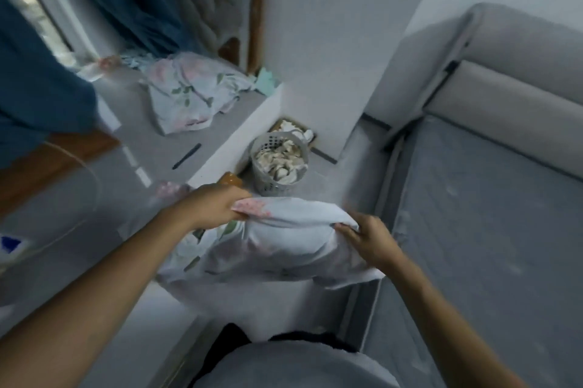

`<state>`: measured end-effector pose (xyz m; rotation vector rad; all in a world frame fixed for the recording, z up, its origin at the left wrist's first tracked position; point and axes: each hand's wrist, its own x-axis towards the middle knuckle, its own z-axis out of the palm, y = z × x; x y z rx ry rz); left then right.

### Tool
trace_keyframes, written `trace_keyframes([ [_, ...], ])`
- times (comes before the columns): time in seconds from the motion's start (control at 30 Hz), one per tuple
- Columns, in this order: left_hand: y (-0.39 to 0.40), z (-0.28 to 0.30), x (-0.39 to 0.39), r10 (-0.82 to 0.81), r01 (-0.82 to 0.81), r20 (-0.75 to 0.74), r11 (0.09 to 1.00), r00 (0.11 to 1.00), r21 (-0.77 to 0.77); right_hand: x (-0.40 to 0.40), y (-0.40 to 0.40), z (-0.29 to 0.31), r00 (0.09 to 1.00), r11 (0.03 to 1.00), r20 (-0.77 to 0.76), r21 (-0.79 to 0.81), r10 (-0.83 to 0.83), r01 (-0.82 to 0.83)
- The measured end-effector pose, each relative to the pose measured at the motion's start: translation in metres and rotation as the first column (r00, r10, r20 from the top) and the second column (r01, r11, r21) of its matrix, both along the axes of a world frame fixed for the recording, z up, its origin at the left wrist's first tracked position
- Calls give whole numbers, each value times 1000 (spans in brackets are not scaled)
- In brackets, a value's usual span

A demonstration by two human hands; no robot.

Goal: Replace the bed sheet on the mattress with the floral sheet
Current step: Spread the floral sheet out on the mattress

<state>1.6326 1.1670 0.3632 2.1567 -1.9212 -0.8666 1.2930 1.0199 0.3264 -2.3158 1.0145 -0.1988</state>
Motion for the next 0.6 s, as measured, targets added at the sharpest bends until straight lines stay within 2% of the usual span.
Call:
trace_keyframes([
  [0.13, -129, 0, -97, -221, 223, 79, 974, 972, -26, -123, -55, 1, 966, 966, 20, 14, -257, 256],
  [0.3, -244, -14, -203, -433, 441, 133, 897, 891, -37, -236, -101, 0, 880, 881, 27, 26, -474, 473],
  [0.47, -339, -28, -264, -584, 593, 142, 805, 799, -24, -296, -128, -13, 770, 770, 29, 57, -638, 636],
  [0.6, -422, -37, -291, -679, 682, 83, 731, 730, -25, -311, -159, -22, 677, 676, 26, 100, -736, 730],
])
